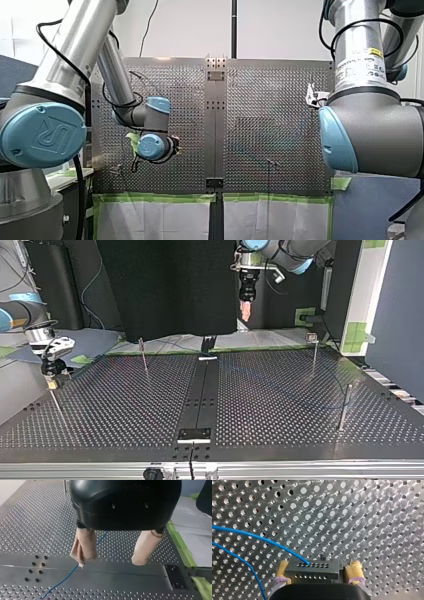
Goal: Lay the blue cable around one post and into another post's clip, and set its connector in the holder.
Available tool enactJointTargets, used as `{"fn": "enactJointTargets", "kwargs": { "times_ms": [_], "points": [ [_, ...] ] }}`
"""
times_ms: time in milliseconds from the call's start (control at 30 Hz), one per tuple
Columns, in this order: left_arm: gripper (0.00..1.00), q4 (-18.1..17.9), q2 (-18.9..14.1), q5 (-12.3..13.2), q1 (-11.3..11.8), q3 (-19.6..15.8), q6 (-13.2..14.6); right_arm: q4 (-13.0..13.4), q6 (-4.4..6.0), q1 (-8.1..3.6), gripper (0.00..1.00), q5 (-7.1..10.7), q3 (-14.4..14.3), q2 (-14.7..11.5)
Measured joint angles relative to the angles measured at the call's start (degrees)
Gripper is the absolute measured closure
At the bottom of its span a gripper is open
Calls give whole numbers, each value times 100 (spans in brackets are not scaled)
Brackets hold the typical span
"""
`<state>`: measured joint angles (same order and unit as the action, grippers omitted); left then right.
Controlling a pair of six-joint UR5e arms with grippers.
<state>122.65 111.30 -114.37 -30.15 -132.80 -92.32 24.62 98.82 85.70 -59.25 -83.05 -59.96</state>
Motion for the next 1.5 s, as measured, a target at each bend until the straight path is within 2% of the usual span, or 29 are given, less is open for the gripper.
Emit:
{"fn": "enactJointTargets", "kwargs": {
  "times_ms": [867,1233,1500],
  "points": [
    [0,-22,-1,20,-34,0,33,0,0,0,0,0,0,0],
    [0,6,0,412,-84,-6,124,0,0,0,0,0,0,0],
    [0,14,0,438,-89,-7,118,0,0,0,0,0,0,0]
  ]
}}
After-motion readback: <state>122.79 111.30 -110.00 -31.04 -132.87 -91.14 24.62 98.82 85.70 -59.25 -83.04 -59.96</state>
